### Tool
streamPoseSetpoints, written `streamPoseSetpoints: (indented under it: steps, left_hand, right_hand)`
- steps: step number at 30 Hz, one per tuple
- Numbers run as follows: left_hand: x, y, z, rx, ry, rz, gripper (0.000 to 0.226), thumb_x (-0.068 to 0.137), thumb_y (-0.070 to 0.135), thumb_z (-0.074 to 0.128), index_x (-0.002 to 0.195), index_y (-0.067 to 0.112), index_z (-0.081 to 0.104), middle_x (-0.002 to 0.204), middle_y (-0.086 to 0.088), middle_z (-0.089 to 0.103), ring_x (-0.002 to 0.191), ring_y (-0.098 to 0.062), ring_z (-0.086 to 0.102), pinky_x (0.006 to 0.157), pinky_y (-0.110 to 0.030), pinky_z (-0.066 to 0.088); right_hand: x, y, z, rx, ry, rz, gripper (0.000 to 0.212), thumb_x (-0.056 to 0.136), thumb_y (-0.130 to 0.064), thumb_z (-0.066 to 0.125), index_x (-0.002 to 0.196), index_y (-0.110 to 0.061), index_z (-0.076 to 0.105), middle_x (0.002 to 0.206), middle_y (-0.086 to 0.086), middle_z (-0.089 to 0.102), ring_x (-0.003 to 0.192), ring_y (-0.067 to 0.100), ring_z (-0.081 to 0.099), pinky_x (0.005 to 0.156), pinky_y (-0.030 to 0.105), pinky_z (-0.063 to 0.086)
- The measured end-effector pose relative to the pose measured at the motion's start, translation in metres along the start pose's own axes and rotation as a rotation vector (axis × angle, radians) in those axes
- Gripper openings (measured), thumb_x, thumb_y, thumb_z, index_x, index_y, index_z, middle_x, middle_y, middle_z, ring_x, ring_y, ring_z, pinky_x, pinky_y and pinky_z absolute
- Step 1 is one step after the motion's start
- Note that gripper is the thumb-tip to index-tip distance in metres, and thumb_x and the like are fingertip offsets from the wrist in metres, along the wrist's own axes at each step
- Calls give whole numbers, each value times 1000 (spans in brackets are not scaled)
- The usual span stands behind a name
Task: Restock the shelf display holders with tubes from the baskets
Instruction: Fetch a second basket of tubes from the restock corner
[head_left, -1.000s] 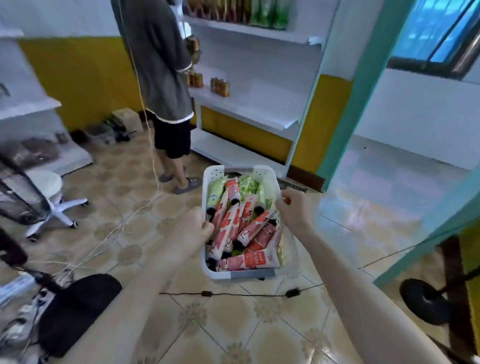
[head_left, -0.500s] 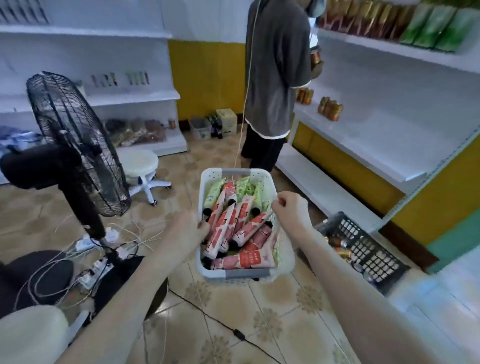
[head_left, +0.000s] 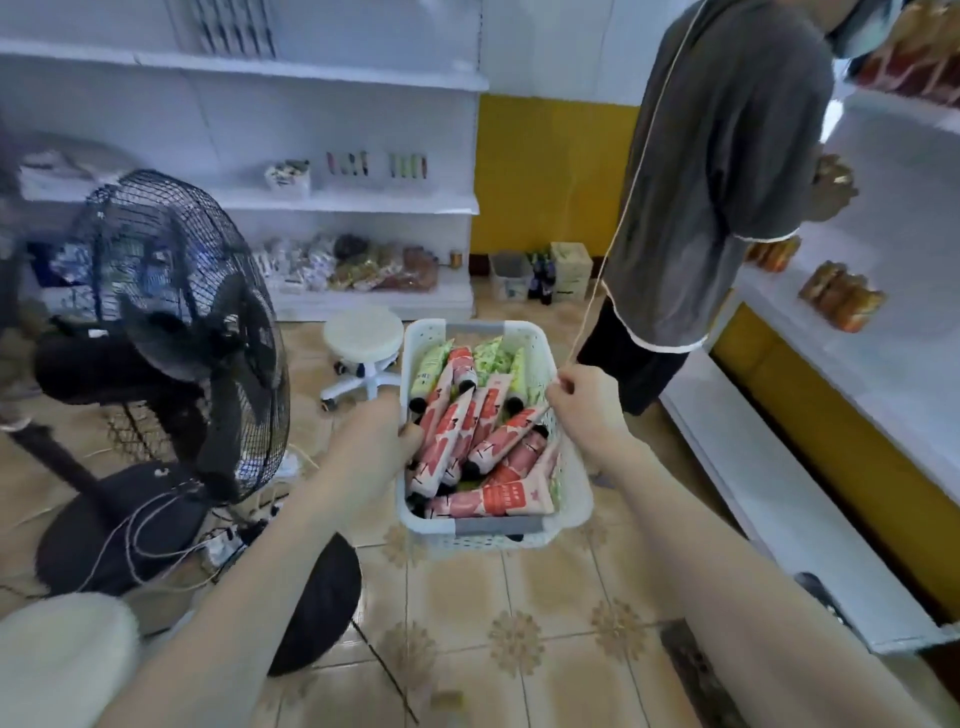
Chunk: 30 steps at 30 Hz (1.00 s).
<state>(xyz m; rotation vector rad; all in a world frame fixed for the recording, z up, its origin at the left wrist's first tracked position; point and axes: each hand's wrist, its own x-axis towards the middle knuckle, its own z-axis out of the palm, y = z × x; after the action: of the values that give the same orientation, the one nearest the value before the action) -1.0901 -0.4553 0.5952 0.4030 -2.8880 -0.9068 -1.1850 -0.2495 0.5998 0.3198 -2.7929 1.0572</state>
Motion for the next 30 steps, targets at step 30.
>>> streamPoseSetpoints:
  steps: [30]
  left_hand:
    - [605,12,-3,96,100,-55,28,91,22,51,67,15,39,61,3,43,55,-13,40,45,-26,21]
  right_hand:
    - [618,22,153,14,-72,-57,40,84,-3,50,53,-13,26,53,1,28,50,13,24,52,31,20]
